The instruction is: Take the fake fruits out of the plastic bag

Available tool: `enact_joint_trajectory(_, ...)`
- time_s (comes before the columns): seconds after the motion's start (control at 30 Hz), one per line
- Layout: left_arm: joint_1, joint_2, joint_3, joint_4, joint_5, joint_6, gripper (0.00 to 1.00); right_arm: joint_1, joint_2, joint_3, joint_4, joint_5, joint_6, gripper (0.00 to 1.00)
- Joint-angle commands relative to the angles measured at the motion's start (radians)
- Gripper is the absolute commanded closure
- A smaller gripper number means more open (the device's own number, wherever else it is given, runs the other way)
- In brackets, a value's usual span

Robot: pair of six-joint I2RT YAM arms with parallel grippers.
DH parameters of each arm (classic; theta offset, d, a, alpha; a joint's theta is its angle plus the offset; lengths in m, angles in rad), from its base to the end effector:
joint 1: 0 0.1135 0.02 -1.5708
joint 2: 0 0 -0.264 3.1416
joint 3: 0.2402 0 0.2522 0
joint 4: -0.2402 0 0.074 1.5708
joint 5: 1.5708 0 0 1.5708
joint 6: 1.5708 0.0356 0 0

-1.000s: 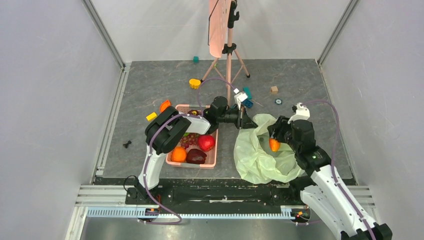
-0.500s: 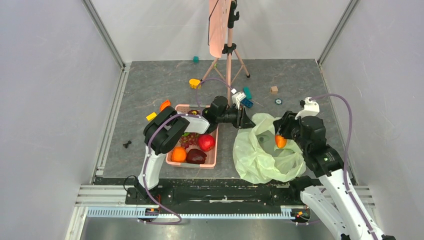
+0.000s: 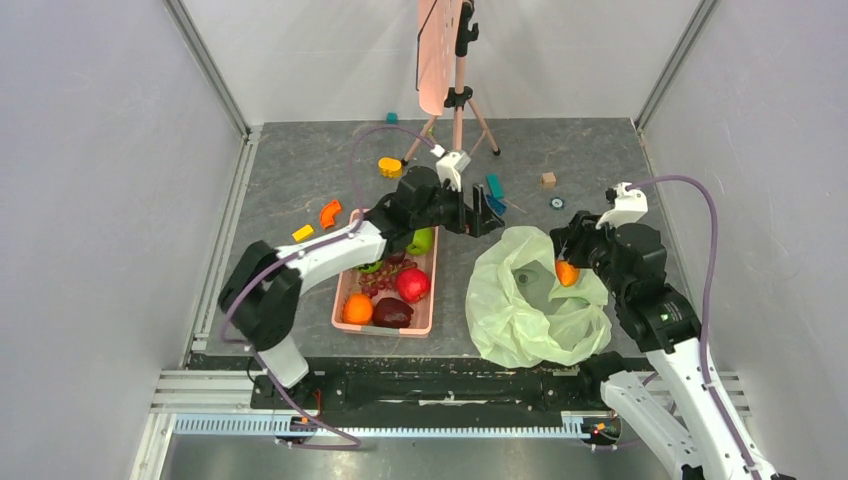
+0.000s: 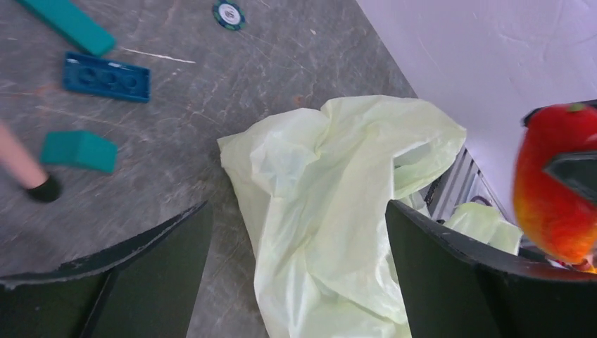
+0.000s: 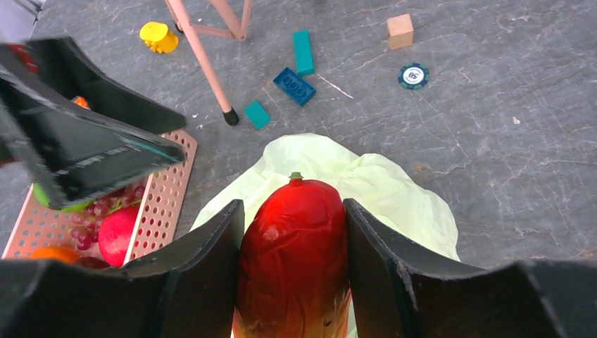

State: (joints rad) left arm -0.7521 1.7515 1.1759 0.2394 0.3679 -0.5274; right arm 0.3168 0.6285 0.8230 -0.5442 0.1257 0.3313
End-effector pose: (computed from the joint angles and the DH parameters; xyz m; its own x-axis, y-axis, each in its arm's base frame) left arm 0.2883 -0.2873 0.2548 -0.6538 -0.0314 -0.7560 0.6438 0.5018 -0.5776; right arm 0.1324 0.0387 0.3375 -0.3720 0.2177 -0.9024 -0.0805 0.9609 0.2650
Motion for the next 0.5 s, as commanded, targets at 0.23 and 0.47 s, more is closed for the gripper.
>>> enact_joint_trajectory(0.23,0.005,-0.606,-0.292,-0.380,-0.442,0.026,0.00,0.037,0.136,-0.019,0.198,-0.261,0.009,0.59)
enact_joint_trajectory(0.47,0.005,-1.016,-0.359,-0.702,-0.677,0.070,0.00,0.301,0.306,0.034,0.329,-0.170,0.060,0.58)
